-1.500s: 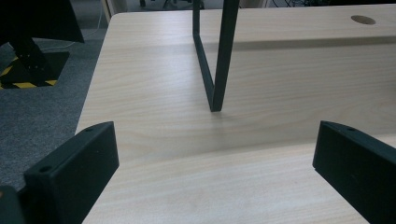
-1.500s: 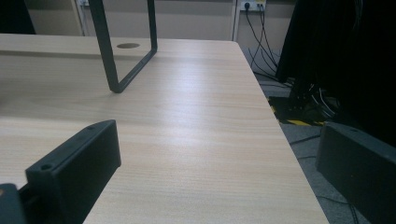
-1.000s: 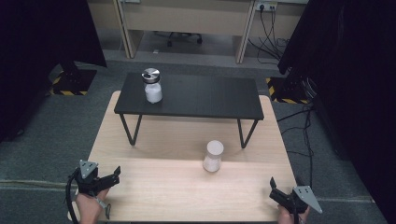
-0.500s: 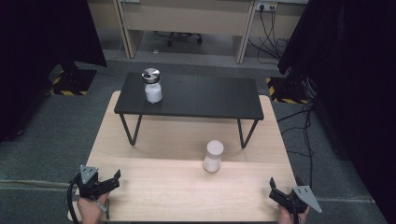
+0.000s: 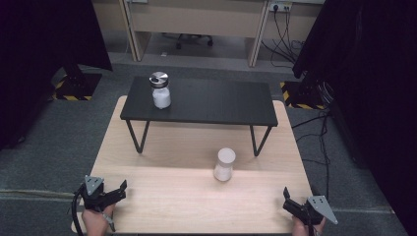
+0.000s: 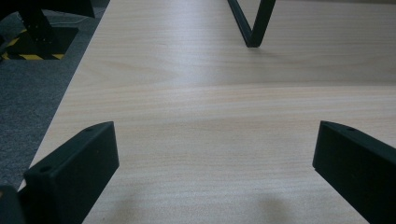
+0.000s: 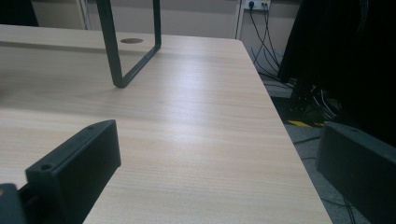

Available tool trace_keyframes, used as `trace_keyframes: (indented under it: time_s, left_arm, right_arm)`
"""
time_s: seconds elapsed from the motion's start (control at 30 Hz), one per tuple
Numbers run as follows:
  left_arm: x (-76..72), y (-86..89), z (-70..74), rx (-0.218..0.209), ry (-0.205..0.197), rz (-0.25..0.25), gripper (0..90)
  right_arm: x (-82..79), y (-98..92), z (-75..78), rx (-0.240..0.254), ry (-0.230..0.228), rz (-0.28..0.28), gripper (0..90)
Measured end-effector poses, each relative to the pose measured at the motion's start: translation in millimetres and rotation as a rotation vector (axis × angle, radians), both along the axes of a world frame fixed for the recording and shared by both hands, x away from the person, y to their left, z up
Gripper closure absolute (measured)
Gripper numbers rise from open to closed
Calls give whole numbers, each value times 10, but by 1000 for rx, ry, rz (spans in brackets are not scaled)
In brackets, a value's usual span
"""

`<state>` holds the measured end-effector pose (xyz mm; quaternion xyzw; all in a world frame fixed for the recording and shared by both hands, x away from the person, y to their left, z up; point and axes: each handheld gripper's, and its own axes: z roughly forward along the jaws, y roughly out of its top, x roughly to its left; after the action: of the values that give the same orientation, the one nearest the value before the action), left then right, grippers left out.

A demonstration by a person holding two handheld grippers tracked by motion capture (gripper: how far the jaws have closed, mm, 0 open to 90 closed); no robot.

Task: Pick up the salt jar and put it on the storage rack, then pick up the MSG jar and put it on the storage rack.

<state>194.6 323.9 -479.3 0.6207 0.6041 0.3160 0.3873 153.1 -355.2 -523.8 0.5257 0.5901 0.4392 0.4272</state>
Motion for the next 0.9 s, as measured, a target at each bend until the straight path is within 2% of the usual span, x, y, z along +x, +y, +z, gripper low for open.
trace_keyframes:
  time_s: [0.23, 0.47, 0.63, 0.9]
  left_arm:
    - [-2, 29, -8, -15, 3, 5, 0]
    - [1, 5, -8, -1, 6, 1, 0]
    - [3, -20, -9, 16, 6, -6, 0]
    - [-1, -19, -12, 16, 4, -10, 0]
  right_arm:
    - [3, 0, 2, -3, 2, 3, 3]
    - [16, -1, 14, -11, 9, 10, 3]
    - [38, -33, 37, -14, 23, 36, 3]
    - [68, -51, 80, -35, 50, 76, 3]
